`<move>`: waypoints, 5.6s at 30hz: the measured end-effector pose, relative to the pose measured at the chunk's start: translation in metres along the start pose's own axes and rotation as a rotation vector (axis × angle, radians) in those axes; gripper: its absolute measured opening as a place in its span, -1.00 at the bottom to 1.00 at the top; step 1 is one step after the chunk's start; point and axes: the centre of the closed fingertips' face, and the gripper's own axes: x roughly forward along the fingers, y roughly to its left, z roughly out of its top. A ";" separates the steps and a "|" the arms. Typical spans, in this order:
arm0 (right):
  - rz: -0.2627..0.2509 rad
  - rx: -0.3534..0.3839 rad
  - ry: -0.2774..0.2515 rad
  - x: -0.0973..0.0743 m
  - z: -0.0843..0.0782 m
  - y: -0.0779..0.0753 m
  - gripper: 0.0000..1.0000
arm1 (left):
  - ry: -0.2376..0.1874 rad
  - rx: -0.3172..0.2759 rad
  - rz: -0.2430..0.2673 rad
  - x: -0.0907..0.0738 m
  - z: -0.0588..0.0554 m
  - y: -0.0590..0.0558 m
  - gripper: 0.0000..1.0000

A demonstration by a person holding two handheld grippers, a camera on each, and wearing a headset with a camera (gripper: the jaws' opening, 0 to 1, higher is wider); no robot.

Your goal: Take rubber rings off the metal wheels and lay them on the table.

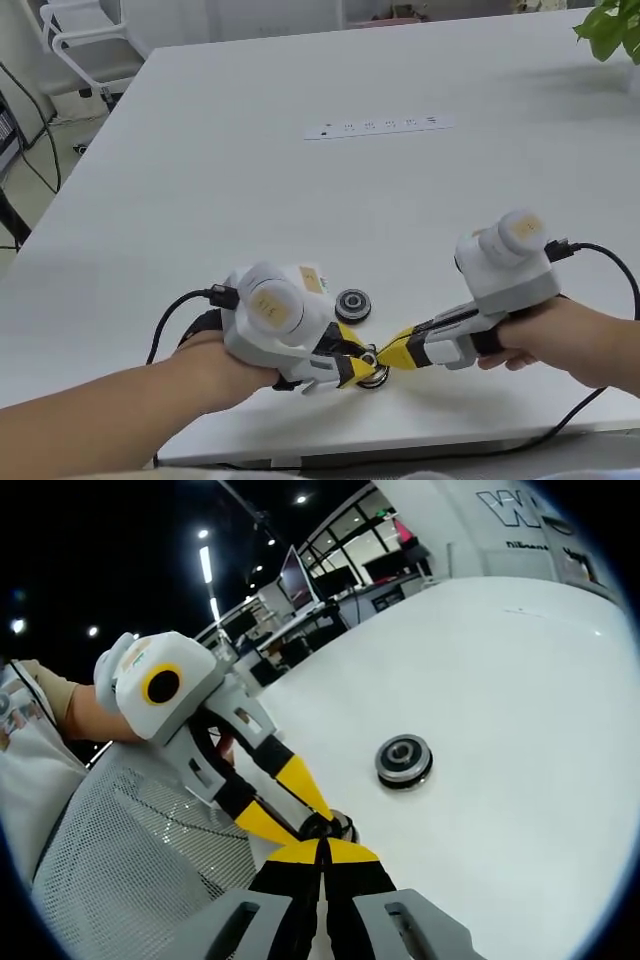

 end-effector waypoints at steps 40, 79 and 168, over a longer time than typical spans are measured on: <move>0.052 0.001 -0.022 -0.002 -0.002 0.007 -1.00 | -0.016 -0.068 -0.034 -0.002 0.002 -0.002 -0.69; 0.073 -0.008 -0.092 -0.006 0.025 0.008 -1.00 | -0.165 -0.126 0.042 -0.086 0.014 -0.002 -0.17; -0.056 -0.164 -0.100 -0.010 0.035 -0.003 -0.33 | -0.114 -0.115 0.095 -0.095 0.007 0.015 0.17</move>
